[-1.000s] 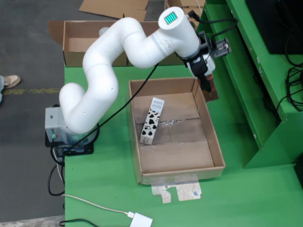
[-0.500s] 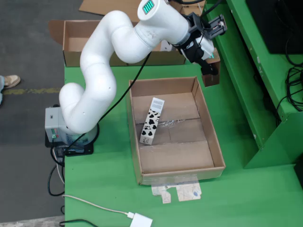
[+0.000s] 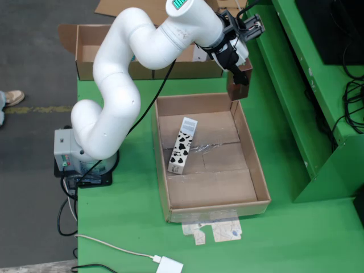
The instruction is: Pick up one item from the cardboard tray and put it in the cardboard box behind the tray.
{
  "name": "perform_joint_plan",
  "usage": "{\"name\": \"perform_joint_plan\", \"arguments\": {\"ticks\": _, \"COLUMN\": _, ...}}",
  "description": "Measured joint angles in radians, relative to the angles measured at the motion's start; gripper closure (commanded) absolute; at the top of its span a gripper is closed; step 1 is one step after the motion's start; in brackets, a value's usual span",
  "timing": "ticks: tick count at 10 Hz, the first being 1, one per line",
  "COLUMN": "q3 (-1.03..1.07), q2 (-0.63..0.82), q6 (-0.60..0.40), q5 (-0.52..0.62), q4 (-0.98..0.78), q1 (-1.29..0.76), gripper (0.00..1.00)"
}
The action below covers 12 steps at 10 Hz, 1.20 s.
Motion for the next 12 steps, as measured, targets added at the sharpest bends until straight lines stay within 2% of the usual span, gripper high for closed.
{"name": "perform_joint_plan", "arguments": {"ticks": 6, "q3": 0.0, "q2": 0.021, "q6": 0.031, "q5": -0.095, "q4": -0.239, "q1": 0.278, "gripper": 1.0}}
{"name": "perform_joint_plan", "arguments": {"ticks": 12, "q3": 0.0, "q2": 0.023, "q6": 0.118, "q5": -0.186, "q4": -0.334, "q1": 0.552, "gripper": 1.0}}
